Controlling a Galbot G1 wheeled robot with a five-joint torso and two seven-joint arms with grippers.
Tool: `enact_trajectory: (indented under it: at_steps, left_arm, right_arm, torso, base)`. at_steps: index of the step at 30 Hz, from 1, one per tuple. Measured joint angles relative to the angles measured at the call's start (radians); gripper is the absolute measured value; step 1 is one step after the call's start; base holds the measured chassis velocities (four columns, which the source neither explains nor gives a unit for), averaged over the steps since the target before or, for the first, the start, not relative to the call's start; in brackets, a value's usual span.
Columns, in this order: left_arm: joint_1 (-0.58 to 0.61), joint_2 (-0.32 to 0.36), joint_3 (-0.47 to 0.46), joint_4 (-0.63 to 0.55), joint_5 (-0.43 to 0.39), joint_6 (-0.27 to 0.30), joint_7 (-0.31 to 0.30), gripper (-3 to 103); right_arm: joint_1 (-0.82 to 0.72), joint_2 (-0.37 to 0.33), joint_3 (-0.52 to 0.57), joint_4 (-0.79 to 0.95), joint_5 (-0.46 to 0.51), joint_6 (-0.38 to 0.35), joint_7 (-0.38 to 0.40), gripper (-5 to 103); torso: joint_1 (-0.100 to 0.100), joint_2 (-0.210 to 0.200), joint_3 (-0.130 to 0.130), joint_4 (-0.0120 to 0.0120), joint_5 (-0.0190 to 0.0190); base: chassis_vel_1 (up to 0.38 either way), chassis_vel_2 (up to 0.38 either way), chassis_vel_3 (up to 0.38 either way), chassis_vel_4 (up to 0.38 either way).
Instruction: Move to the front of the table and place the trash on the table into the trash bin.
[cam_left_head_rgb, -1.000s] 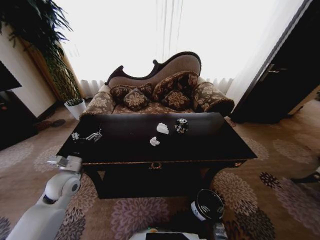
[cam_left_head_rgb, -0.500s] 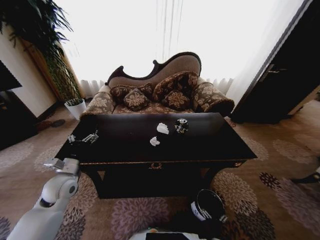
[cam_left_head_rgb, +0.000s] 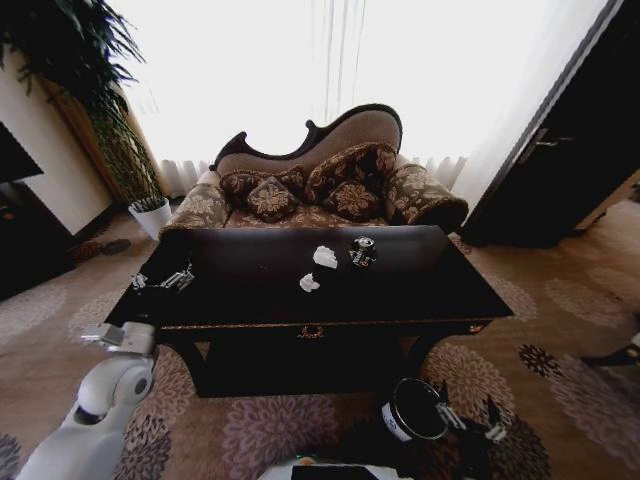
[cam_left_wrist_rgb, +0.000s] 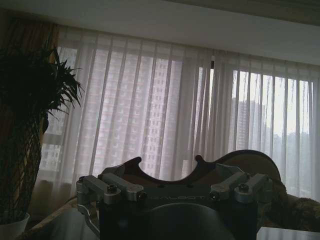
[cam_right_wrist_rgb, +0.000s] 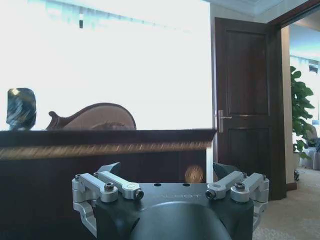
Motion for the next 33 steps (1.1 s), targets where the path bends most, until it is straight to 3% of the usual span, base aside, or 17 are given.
enact_trajectory:
  at_steps: [3,7,9,11,13,23,25,29,33]
  left_arm:
    - [0.000,0.000,-0.002,0.000,0.000,-0.002,0.002,100]
    - [0.001,-0.004,-0.002,-0.001,0.000,-0.002,0.002,100]
    - [0.006,-0.007,-0.002,-0.007,0.002,-0.002,0.002,100]
    - [0.007,-0.008,-0.002,-0.008,0.003,-0.002,0.002,100]
    - [0.013,-0.011,-0.004,-0.011,0.005,-0.002,0.001,100]
    - [0.011,-0.007,0.009,-0.011,0.009,0.002,-0.004,100]
    - [0.008,-0.005,0.015,-0.011,0.009,0.002,-0.004,100]
    - [-0.007,0.004,0.036,0.002,0.009,0.006,-0.005,100]
    - [-0.028,0.009,0.060,0.016,0.009,0.006,-0.005,100]
  right_arm:
    - [0.031,-0.078,0.039,0.072,0.095,-0.095,-0.004,100]
    - [0.058,-0.148,0.053,0.121,0.155,-0.169,-0.005,100]
    - [0.087,-0.246,0.068,0.168,0.199,-0.242,-0.006,100]
    - [0.093,-0.266,0.070,0.173,0.206,-0.254,-0.006,100]
    - [0.127,-0.358,0.069,0.195,0.244,-0.310,-0.017,100]
    - [0.242,-0.532,-0.018,0.203,0.384,-0.440,-0.073,100]
    - [0.246,-0.544,-0.021,0.198,0.400,-0.448,-0.081,100]
    - [0.273,-0.636,-0.027,0.144,0.481,-0.470,-0.169,100]
    - [0.280,-0.687,-0.023,0.135,0.517,-0.483,-0.178,100]
  torso:
    - [0.000,0.000,0.000,-0.0001,0.0001]
    - [0.000,0.000,0.000,-0.0001,0.0002]
    - [0.000,0.000,0.000,0.0001,-0.0002]
    - [0.000,0.000,0.000,0.0001,-0.0001]
    - [0.000,0.000,0.000,0.0001,0.0001]
    - [0.000,0.000,0.000,0.0003,0.0000]
    - [0.000,0.000,0.000,0.0003,-0.0001]
    - [0.000,0.000,0.000,0.0001,0.0001]
    - [0.000,0.000,0.000,0.0000,-0.0001]
  base:
    - [0.000,0.000,0.000,0.000]
    - [0.000,0.000,0.000,0.000]
    - [0.000,0.000,0.000,0.000]
    - [0.000,0.000,0.000,0.000]
    - [0.000,0.000,0.000,0.000]
    - [0.000,0.000,0.000,0.000]
    - [0.000,0.000,0.000,0.000]
    - [0.000,0.000,0.000,0.000]
    - [0.000,0.000,0.000,0.000]
